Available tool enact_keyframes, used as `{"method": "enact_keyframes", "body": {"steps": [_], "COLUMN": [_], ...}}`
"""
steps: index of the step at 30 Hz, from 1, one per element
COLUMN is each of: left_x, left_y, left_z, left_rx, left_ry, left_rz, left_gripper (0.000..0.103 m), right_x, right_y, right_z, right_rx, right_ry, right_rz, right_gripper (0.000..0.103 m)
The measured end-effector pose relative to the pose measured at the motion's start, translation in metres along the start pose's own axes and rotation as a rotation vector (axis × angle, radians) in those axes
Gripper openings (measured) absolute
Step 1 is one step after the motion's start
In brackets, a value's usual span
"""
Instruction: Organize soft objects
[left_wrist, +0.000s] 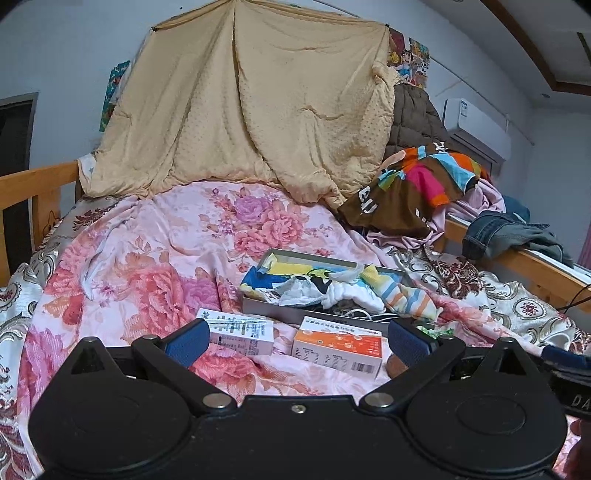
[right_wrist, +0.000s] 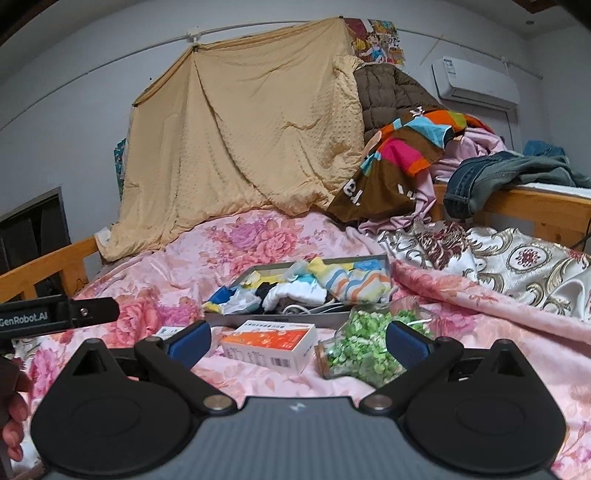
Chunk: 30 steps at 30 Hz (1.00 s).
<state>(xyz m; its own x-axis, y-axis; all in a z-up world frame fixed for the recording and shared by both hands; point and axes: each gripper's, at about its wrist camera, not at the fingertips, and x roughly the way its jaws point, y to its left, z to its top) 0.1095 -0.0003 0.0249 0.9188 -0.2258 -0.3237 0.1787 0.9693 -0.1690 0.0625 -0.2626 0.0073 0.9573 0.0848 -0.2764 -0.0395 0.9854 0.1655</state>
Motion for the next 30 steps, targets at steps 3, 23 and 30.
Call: {"method": "enact_keyframes", "body": {"steps": [3, 23, 30], "left_x": [-0.006, -0.050, -0.046], "left_y": [-0.002, -0.006, -0.001], "left_z": [-0.002, -0.029, -0.042], "left_rx": [-0.006, 0.027, 0.028], "left_ry": [-0.003, -0.019, -0.050], "left_rz": [0.002, 0.092, 0.096], "left_gripper": [0.102, 0.102, 0.102], "right_x": [-0.006, -0.009, -0.007], "right_y": [0.003, 0.011, 0.011], "right_z": [-0.004, -0.015, -0.017], "right_rx": [-0.006, -0.024, -0.020], "right_ry": [0.011, 0.051, 0.035], "right_rz": [0.008, -0.005, -0.015], "right_gripper": [0.103, 0.103, 0.103]}}
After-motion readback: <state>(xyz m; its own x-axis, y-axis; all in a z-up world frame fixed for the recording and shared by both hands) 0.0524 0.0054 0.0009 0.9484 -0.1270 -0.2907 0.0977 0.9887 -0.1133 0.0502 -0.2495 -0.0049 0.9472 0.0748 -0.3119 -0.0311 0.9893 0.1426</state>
